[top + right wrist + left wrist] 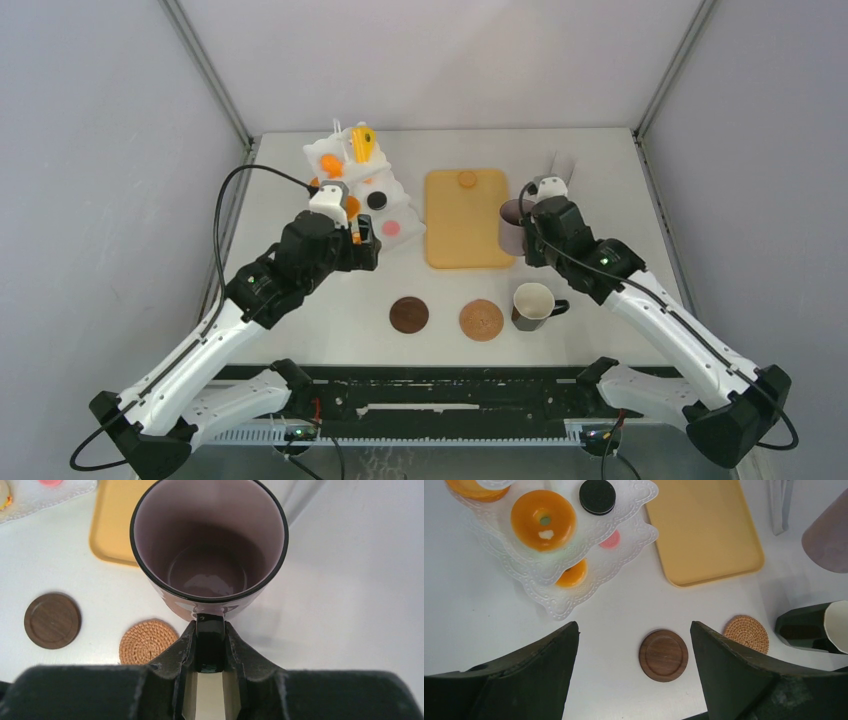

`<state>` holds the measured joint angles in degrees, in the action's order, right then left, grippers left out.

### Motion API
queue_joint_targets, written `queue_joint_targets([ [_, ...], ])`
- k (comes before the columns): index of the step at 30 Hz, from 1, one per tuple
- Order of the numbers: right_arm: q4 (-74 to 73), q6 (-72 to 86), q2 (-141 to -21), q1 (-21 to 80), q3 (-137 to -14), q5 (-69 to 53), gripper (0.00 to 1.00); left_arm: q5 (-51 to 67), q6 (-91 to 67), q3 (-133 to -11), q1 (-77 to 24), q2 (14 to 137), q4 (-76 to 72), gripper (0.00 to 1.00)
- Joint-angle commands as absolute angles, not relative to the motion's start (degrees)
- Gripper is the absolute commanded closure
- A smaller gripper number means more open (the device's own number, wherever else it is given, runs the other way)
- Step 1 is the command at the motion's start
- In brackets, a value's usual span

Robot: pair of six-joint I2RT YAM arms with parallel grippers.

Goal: Serve the afternoon tea

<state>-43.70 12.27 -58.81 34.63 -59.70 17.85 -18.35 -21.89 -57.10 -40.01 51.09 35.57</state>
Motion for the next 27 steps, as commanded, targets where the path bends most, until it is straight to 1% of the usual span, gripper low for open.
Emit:
queue_joint_targets([
  [1, -30.75, 12.06, -59.82, 38.8, -59.37, 21.45, 1.0, -20.45, -20.92, -59.24, -40.09, 49.88, 35.99, 0.13],
  [5, -26.59, 11.13, -61.49, 43.11, -58.47, 23.03, 1.0, -21.95, -20.66, -59.15, -39.99, 49.01, 36.71, 0.13],
  [12, -16.11, 10.36, -60.82, 49.84, -51.19, 23.89, 1.0, -23.5, -20.59, -59.07, -39.82, 48.5, 37.09, 0.13],
  [20, -2.49, 10.78, -59.77, 60.63, -43.22, 25.82, 1.0, -24.29, -20.92, -58.69, -39.64, 48.2, 37.09, 0.13],
  [24, 4.82, 11.54, -63.21, 66.71, -41.32, 27.13, 1.0, -24.77, -21.47, -58.32, -39.61, 48.01, 37.16, 0.13],
  [27, 9.07, 12.01, -67.32, 69.45, -41.04, 27.64, 1.0, -25.11, -21.87, -57.97, -39.55, 47.66, 37.1, 0.13],
])
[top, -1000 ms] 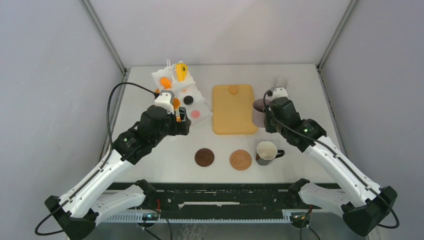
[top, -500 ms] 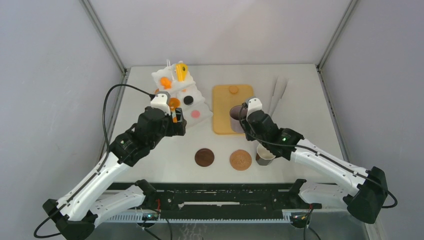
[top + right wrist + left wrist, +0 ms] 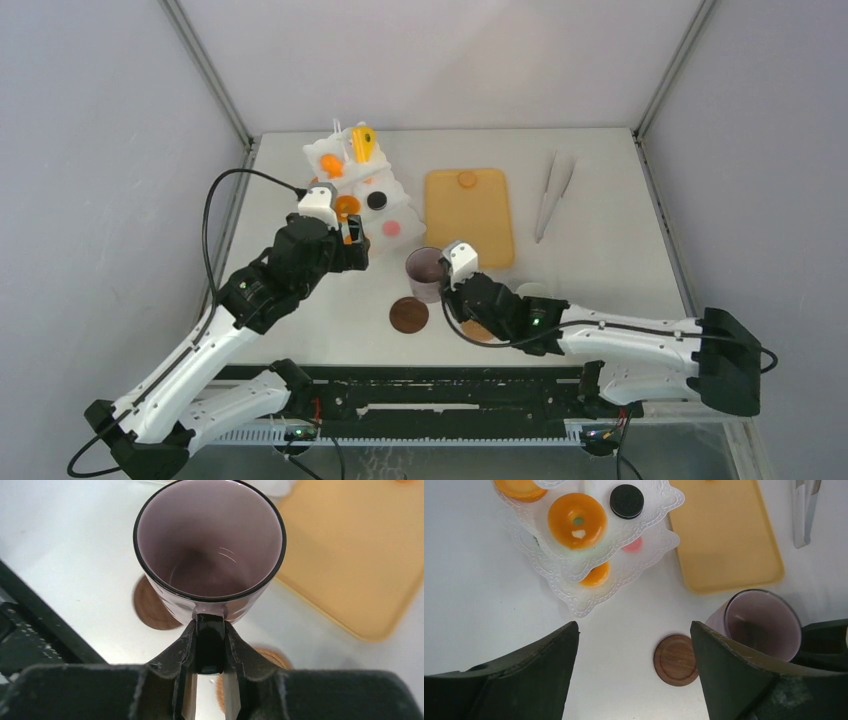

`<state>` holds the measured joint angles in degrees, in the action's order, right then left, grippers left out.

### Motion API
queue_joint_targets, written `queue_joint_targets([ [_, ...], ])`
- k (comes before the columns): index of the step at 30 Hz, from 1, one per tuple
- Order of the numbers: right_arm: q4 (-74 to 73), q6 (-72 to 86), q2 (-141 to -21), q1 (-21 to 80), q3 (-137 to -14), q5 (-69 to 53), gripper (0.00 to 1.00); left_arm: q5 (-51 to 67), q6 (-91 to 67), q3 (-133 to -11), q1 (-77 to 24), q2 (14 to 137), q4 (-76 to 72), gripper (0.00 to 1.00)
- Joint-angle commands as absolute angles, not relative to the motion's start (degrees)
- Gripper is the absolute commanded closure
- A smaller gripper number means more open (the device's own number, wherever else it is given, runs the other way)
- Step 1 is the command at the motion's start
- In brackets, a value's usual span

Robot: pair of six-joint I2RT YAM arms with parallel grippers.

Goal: Serve the afternoon tea

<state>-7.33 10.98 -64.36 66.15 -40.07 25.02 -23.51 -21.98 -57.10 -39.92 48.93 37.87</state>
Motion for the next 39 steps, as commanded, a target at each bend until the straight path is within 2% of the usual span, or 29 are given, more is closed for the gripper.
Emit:
queue_joint_targets([
  [1, 10.35, 12.04, -68.65, 70.08, -40.97, 27.21, 1.0, -25.2, -21.97, -57.95, -39.55, 47.49, 37.2, 0.13],
  [10, 14.85, 13.1, -77.98, 72.6, -40.9, 23.21, 1.0, -25.84, -22.14, -57.62, -39.51, 47.08, 37.84, 0.13],
  [26, 15.53, 16.49, -86.6, 73.21, -39.03, 21.57, 1.0, -25.66, -22.26, -57.01, -39.33, 48.16, 37.45, 0.13],
  [27, 14.94, 16.75, -86.6, 73.26, -39.09, 21.31, 0.98, -25.59, -22.24, -57.04, -39.31, 48.19, 37.44, 0.13],
  [32, 9.83, 17.08, -84.32, 74.23, -40.4, 22.99, 0.66, -25.27, -22.25, -56.96, -39.29, 48.49, 37.15, 0.14],
  [39, -0.04, 15.17, -75.0, 74.36, -43.85, 26.64, 0.44, -24.48, -22.24, -57.13, -39.29, 48.92, 36.5, 0.13],
])
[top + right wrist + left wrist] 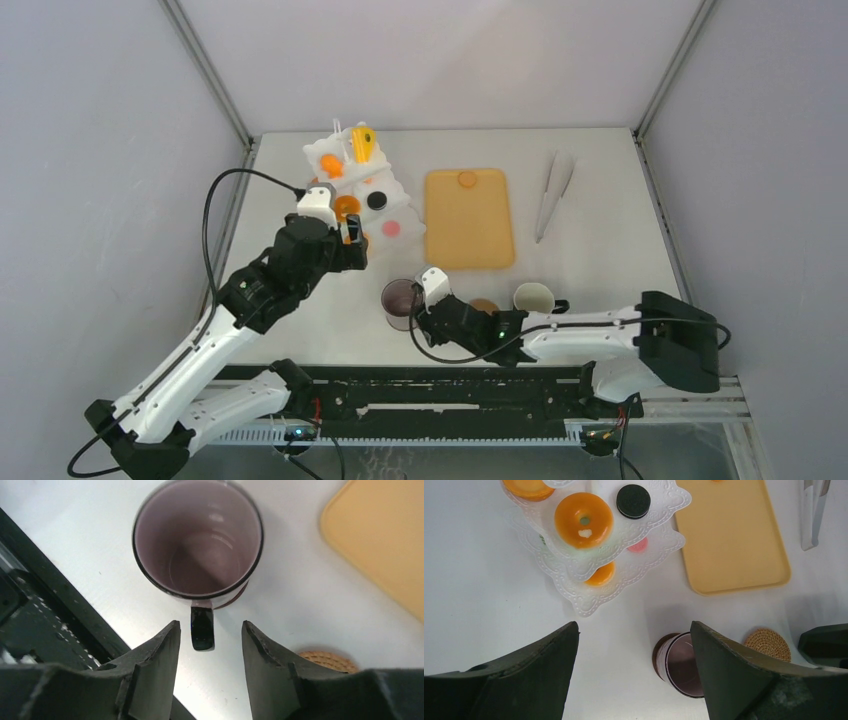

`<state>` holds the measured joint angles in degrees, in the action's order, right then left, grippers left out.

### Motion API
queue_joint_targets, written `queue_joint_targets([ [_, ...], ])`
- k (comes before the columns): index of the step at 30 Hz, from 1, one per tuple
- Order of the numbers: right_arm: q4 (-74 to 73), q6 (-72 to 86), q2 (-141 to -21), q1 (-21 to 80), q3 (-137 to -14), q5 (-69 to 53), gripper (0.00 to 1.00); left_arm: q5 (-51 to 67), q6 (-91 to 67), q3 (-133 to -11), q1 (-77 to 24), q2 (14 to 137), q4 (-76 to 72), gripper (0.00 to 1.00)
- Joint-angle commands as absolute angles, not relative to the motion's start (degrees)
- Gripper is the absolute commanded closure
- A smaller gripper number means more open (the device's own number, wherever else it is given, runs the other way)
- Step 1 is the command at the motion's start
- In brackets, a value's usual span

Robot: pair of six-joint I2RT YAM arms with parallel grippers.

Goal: Serve the afternoon tea

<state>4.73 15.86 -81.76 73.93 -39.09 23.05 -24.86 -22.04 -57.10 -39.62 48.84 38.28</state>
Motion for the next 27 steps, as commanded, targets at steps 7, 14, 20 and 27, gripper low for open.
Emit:
queue_joint_targets([
  [7, -18.91, 20.45, -62.72, 65.81, -48.26, 33.36, 0.43, -23.66, -21.65, -58.21, -39.33, 50.12, 35.88, 0.13],
  [14, -53.55, 48.16, -57.2, 40.34, -56.29, 31.58, 0.43, -22.34, -21.59, -58.95, -39.31, 51.97, 34.9, 0.14],
  [20, -58.38, 56.23, -50.47, 29.61, -53.33, 21.53, 0.44, -21.41, -21.75, -59.06, -39.29, 53.27, 34.14, 0.13],
  [27, -56.02, 55.19, -47.36, 20.81, -46.76, 19.61, 0.44, -20.67, -21.69, -58.88, -39.29, 53.93, 33.76, 0.13],
])
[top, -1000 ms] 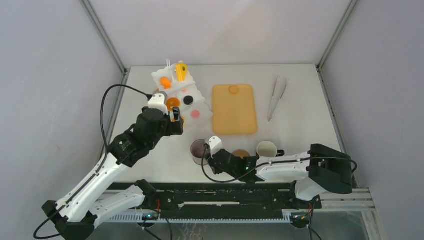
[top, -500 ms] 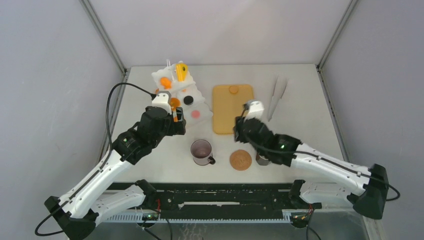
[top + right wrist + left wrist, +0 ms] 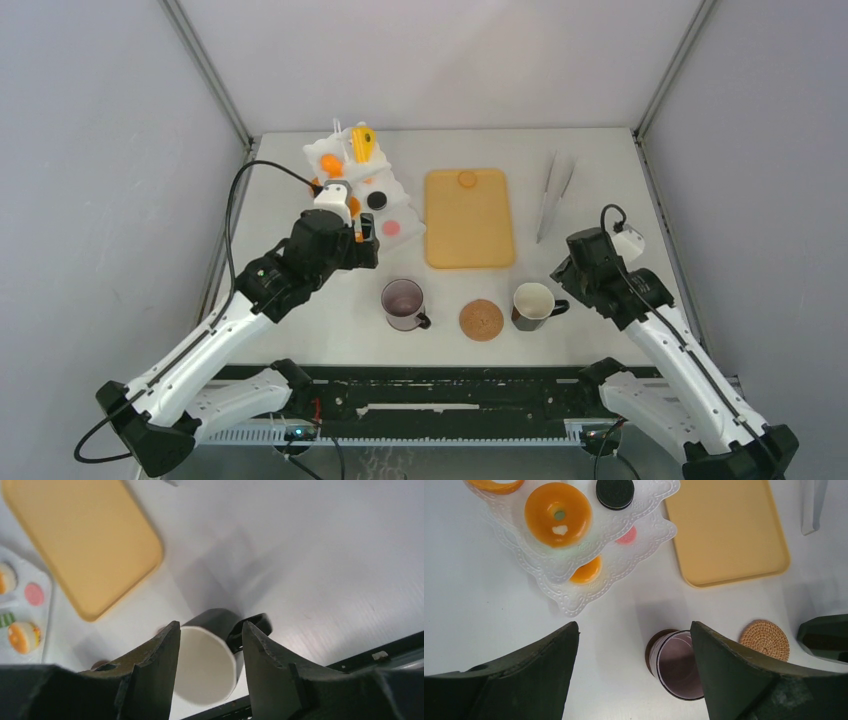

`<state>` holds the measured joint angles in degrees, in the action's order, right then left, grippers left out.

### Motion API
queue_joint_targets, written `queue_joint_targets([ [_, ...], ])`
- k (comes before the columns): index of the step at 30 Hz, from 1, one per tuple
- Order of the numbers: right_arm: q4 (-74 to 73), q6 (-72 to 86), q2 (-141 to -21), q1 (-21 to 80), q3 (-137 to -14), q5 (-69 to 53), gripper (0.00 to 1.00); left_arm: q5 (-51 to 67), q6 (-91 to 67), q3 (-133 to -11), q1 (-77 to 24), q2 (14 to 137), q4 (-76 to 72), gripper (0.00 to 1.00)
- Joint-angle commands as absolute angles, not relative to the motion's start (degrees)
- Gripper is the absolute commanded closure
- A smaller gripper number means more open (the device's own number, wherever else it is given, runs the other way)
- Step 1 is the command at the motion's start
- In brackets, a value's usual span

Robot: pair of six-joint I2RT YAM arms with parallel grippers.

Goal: Serve the afternoon tea

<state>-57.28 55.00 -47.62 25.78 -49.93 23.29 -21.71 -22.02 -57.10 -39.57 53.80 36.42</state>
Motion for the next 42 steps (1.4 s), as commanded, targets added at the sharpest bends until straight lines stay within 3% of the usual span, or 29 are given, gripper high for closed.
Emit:
queue_joint_targets([
  [1, -54.4, 53.43, -47.64, 19.07, -46.0, 18.25, 0.44, -20.59, -21.63, -58.89, -39.31, 53.9, 33.75, 0.13],
  [10, -38.45, 40.99, -48.44, 13.04, -40.2, 7.33, 0.36, -20.6, -21.53, -58.74, -39.3, 53.47, 33.96, 0.14],
  [29, -45.55, 45.55, -38.8, 9.42, -34.46, -8.01, 0.32, -20.21, -21.19, -57.92, -39.33, 53.74, 33.57, 0.14],
  [42, -50.61, 45.38, -35.33, 13.38, -34.0, -7.38, 0.3, -19.95, -21.71, -57.15, -39.29, 52.83, 33.4, 0.14],
])
